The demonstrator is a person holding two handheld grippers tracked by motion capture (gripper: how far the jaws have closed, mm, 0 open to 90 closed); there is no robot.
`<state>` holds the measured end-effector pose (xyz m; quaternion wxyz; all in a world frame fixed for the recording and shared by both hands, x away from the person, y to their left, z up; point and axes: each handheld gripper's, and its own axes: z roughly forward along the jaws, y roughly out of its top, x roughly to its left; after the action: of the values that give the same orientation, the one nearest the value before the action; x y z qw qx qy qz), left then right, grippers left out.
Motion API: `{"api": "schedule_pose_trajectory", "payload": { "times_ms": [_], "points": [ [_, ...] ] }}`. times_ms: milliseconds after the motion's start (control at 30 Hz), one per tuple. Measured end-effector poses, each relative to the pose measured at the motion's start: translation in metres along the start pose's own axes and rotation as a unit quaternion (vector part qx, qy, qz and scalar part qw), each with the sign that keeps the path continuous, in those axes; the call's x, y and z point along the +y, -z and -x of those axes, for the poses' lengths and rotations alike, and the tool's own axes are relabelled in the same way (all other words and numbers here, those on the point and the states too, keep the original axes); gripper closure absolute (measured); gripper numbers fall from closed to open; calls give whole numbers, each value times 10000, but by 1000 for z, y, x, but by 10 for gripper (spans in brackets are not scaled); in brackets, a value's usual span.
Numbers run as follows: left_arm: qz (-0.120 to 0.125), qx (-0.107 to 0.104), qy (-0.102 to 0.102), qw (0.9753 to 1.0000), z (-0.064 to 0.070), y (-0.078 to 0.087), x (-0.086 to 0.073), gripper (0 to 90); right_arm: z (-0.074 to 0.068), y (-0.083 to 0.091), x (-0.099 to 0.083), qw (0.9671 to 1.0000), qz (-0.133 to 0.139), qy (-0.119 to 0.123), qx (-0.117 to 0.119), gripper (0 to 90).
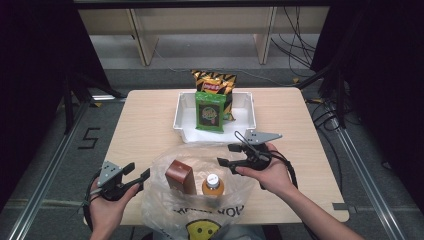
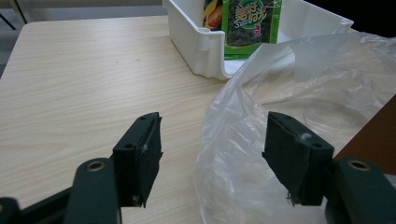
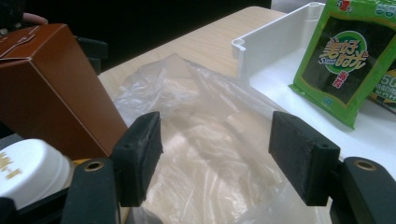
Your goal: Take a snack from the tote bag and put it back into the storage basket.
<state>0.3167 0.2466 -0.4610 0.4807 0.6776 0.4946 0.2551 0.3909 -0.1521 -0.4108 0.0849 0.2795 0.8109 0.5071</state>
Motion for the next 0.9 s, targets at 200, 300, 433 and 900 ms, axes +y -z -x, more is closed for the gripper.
{"api": "schedule_pose_trajectory", "payload": {
  "times_ms": [200, 300, 433, 900],
  "points": [
    [-4, -23, -22, 10000, 1, 0, 0, 362, -11, 1, -4, 9997, -39, -217, 104, 363],
    [-13, -9, -30, 10000, 1, 0, 0, 362, -13, 3, -2, 9999, 32, -66, 129, 363],
    [9, -8, -11, 10000, 1, 1, 0, 362, -18, 5, -1, 9998, 106, -14, 148, 361],
    [16, -9, 17, 10000, 2, 3, -1, 362, -30, 11, -4, 9993, 196, 49, 302, 339]
  ]
}}
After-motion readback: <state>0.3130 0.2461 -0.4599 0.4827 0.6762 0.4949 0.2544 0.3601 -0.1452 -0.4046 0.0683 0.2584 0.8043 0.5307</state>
